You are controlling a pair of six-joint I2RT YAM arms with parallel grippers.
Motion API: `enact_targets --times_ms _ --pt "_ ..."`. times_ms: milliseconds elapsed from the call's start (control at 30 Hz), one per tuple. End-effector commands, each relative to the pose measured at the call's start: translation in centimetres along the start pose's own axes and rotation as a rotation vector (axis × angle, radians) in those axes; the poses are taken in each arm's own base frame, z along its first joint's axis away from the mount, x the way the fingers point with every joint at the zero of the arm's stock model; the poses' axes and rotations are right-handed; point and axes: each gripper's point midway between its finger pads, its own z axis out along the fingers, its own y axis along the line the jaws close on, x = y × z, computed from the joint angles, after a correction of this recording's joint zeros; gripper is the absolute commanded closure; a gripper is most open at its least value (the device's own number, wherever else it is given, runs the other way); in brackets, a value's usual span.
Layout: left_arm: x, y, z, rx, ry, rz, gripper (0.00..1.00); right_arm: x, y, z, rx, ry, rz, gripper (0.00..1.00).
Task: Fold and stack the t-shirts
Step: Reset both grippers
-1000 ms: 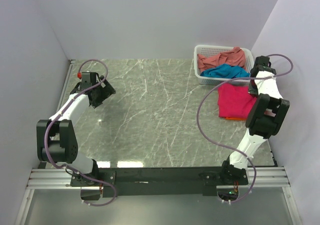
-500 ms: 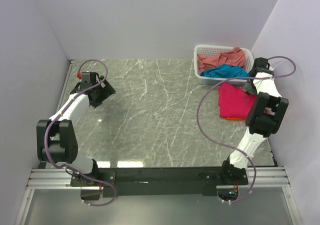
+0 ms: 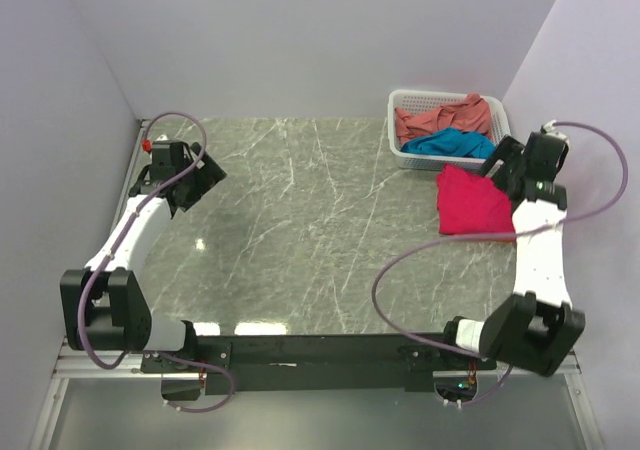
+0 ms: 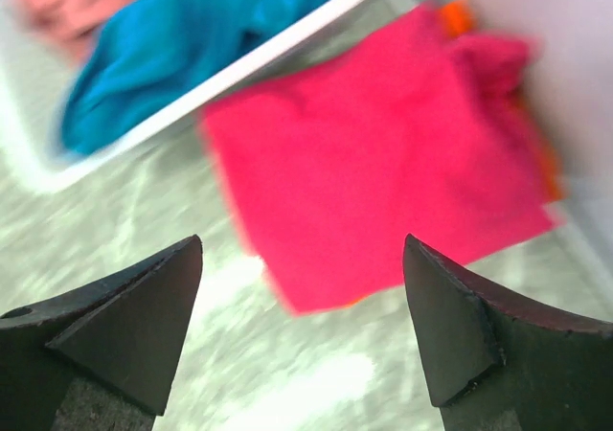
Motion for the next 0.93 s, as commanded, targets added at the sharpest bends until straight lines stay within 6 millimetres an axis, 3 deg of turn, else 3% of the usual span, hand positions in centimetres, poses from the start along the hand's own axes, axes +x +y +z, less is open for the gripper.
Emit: enact_targets --times_ms 0,67,100,167,200,400,533,667,900 --pt "-1.8 -2.0 -2.6 0.057 -0.053 -0.039 0.00 2.1 4.0 -2.1 -0.248 -0.012 0.060 0.09" --pt "-1.9 -2.4 -4.1 0.074 -0.071 -0.069 0.00 2.1 5.4 -4.2 -0.356 -0.071 0.058 0.08" --pt "-1.8 -2.3 -4.6 0.066 -0.070 -0.086 0.01 4.6 6.1 -4.4 -0.426 -0.018 0.061 0.08" --pt "-2.0 -1.9 -5.9 0.048 -0.099 -0.131 0.01 5.3 6.9 -6.2 -0.506 -0.045 0.063 0.08" --pt "-1.6 -1.3 -6.5 0.027 -0.094 -0.141 0.01 7.3 6.9 -6.2 -0.535 -0.005 0.077 0.07" --pt "-0.7 0.9 -10.1 -0.019 -0.146 -0.169 0.01 10.4 6.1 -7.6 -0.563 -0.038 0.088 0.07" --pt "0.4 3.7 -12.3 -0.093 -0.173 -0.141 0.01 10.5 6.0 -8.5 -0.585 -0.084 0.072 0.06" --pt "0.2 6.0 -14.3 -0.170 -0.238 -0.127 0.00 10.8 6.2 -8.8 -0.605 -0.080 0.067 0.06" --pt "-0.6 5.7 -15.2 -0.145 -0.288 -0.129 0.01 10.6 6.0 -9.1 -0.596 -0.099 0.057 0.05"
